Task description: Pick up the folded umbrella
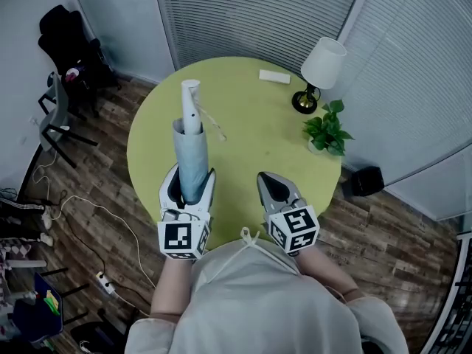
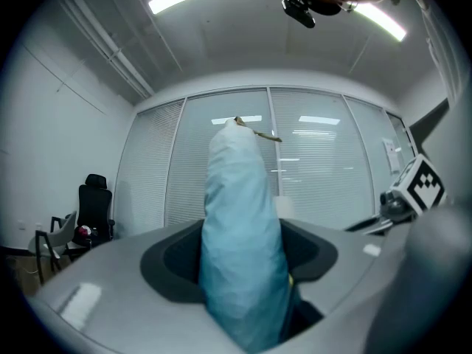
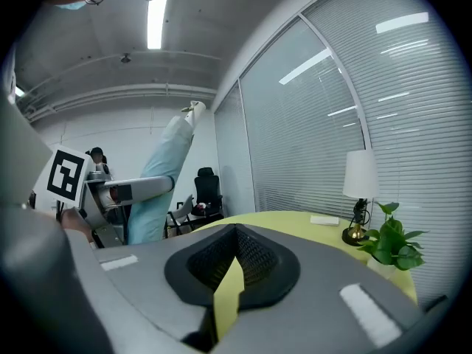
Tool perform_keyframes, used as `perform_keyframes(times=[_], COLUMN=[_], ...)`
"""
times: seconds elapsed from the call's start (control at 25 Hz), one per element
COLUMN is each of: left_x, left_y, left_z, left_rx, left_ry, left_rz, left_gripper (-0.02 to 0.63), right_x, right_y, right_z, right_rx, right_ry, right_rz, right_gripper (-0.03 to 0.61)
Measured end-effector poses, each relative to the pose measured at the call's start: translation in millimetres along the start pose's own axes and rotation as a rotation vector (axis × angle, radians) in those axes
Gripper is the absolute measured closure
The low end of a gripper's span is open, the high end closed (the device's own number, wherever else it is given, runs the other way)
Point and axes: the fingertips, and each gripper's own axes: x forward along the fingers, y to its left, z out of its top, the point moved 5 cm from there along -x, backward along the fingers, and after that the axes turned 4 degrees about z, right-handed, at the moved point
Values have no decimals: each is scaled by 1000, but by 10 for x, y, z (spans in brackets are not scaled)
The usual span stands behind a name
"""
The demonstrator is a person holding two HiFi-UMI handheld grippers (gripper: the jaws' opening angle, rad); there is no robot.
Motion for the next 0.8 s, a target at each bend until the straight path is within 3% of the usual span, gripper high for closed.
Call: perform_keyframes(times=[0.8], left_x=[-59], left_y=[-30], left_z=[-214], left_rx=[-62], left_ry=[43], left_rz=[17], left_gripper=[324], right_x=[-15], right_y=[105], right_z=[-72], right_rx=[-13], right_ry=[21], right_rz=[-12], right_gripper=[578])
